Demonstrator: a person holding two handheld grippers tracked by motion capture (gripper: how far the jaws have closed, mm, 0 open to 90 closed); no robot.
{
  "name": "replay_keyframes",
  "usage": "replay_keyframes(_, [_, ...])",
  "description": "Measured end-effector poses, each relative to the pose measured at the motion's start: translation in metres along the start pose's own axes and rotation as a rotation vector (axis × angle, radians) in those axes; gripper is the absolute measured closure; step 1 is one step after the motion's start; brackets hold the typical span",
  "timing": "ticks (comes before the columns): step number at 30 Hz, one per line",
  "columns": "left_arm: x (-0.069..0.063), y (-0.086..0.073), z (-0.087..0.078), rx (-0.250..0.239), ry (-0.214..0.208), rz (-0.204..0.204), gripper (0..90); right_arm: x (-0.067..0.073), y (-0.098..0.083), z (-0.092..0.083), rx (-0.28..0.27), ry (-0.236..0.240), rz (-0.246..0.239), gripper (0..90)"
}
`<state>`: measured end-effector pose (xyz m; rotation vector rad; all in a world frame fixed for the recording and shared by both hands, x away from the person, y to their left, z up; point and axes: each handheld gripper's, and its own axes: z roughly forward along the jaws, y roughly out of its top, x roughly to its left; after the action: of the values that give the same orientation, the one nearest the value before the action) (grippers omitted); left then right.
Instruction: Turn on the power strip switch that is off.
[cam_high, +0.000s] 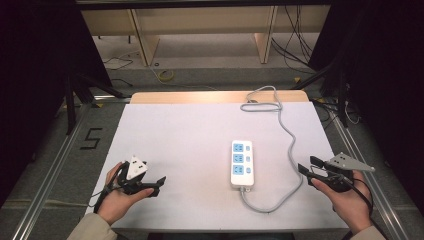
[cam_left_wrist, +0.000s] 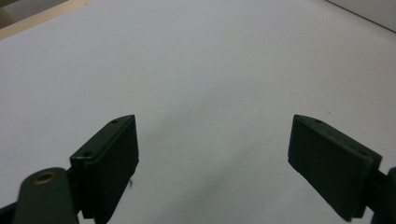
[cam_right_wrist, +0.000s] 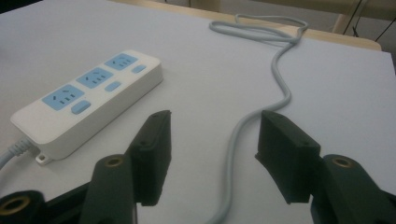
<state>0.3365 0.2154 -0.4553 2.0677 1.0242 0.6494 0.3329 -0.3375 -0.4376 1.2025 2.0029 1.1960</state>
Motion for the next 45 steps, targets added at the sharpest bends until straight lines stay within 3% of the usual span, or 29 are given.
replay_keyframes(11, [0.001, 0.000, 0.001, -0.003, 0.003, 0.000, 16.0, 0.001, 0.004, -0.001, -0.014, -0.021, -0.009, 60.8])
replay_keyframes(25, [0.001, 0.000, 0.001, -0.001, 0.012, 0.008, 16.2, 0.007, 0.013, -0.007, -0.030, -0.031, -0.038, 89.9])
replay_keyframes(45, [0.001, 0.001, 0.002, -0.002, 0.018, 0.009, 16.3, 0.006, 0.020, -0.002, -0.012, -0.020, -0.051, 90.0])
